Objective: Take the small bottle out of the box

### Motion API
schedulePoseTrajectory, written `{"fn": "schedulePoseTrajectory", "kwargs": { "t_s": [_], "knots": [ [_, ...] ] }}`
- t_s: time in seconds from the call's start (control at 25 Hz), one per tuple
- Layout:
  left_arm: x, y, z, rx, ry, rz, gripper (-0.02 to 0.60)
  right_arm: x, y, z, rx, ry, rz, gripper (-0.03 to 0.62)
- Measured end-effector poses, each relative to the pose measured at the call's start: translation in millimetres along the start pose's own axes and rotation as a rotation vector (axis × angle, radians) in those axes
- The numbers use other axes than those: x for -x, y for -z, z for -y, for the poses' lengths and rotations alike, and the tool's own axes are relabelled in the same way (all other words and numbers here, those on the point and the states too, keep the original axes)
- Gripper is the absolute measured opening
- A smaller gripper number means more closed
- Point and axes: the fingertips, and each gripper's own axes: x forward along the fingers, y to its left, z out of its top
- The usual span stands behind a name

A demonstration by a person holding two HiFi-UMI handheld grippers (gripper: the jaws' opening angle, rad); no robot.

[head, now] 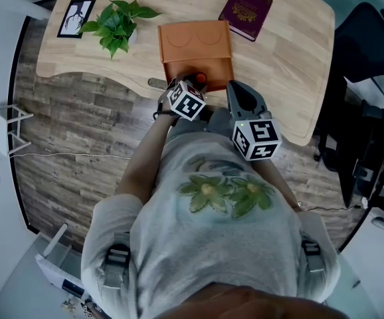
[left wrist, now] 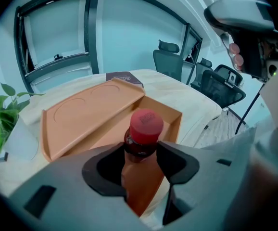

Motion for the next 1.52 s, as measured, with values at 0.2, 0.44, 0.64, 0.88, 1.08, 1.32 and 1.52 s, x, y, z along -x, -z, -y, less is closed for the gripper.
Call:
{"fn": "schedulePoseTrajectory", "kwargs": {
  "t_s": [0.2,0.44,0.64,0.88,1.08,1.32,1.52],
  "knots": [
    [7.0,-4.1,1.5,-0.012,-0.003,0.012,0.209,0.0,-1.2,-2.3,0.003,-0.01,0.002,0.009],
    [19.0,-11.7,3.7,-0.032,-0.015,0.02,0.209,1.3,-2.7,-4.3,0.006,-0.021,0.007,0.009],
    [30.7,-19.8,3.8,-0.038,-0.031,0.036,0.209,1.6,-2.7,-5.2,0.01,-0.027,0.011,0.009],
    [43.3,-28.1,4.9,-0.018,-0.027,0.063,0.209,3.2,-3.2,-6.3,0.013,-0.034,0.012,0.009],
    [51.4,-31.3,8.2,-0.012,-0.023,0.067,0.209,5.7,-3.8,-7.5,0.016,-0.042,0.016,0.009],
    [63.9,-39.3,13.9,-0.022,-0.032,0.072,0.209,8.8,-2.7,-7.9,0.02,-0.048,0.016,0.009],
    [81.2,-49.6,18.0,-0.004,-0.029,0.1,0.209,12.8,-3.1,-7.7,0.022,-0.052,0.019,0.009]
  ]
}}
